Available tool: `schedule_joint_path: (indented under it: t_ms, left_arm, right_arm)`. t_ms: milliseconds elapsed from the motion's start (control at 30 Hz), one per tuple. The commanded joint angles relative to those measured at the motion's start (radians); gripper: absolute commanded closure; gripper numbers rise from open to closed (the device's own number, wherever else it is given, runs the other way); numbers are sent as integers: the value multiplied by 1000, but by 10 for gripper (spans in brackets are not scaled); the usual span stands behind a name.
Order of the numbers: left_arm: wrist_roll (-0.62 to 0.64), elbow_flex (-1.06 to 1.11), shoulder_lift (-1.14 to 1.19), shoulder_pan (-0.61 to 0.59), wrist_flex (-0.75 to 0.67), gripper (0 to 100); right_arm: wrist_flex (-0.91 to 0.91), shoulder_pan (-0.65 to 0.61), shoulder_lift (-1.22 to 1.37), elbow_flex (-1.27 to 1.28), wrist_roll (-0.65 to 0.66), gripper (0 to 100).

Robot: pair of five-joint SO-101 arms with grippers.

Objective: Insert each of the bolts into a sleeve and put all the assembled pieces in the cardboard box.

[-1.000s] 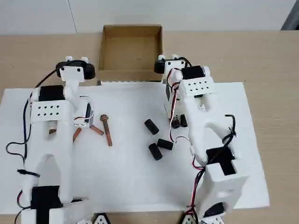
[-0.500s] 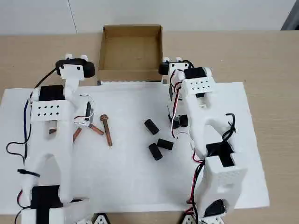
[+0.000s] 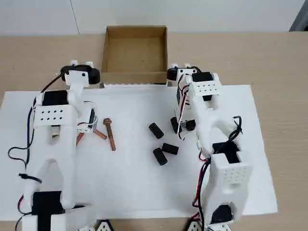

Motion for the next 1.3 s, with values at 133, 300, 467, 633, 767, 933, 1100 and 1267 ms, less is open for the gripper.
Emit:
schedule_joint_path:
  t_ms: [133,300,467,633,767,933,1100,1267]
  left_arm:
    - [-5,-4,-6,5,-11,900]
    - [-3,-4,-9,5,-6,902]
    - [-2,-25,-15,6,25,903]
    - [-2,-70,-15,6,81,903]
    - [0,-73,-15,3,86,903]
    - [0,-74,-15,5,86,903]
    - [0,-91,-8,5,84,903]
    - [2,-156,-6,5,86,903]
  right_arm:
    - [-12,22,12,-17,3,973]
    - [-5,24,-38,-17,0,991]
    - [18,19,-142,-17,2,992]
    - [87,21,-268,-17,3,991]
    - [139,19,-351,-17,-2,991]
    - [180,24,-403,-15,-2,991]
    - [183,22,-412,-14,-3,992]
    - [222,22,-412,-11,-5,992]
